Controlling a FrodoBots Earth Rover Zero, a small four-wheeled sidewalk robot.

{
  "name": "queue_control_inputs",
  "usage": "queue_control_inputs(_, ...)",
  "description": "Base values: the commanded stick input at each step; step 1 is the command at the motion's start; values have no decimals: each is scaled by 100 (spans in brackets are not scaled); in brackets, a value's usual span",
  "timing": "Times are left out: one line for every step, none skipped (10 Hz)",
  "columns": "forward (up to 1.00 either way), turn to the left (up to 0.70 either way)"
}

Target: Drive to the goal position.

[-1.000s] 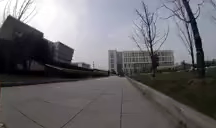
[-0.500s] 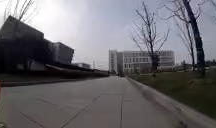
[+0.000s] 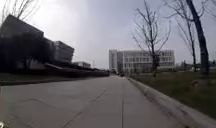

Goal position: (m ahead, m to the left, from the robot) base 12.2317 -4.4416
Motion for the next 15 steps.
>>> queue_control_inputs(70,0)
queue_control_inputs(70,0)
queue_control_inputs(70,0)
queue_control_inputs(70,0)
queue_control_inputs(70,0)
queue_control_inputs(70,0)
queue_control_inputs(70,0)
queue_control_inputs(70,0)
queue_control_inputs(70,0)
queue_control_inputs(70,0)
queue_control_inputs(70,0)
queue_control_inputs(70,0)
queue_control_inputs(70,0)
queue_control_inputs(70,0)
queue_control_inputs(70,0)
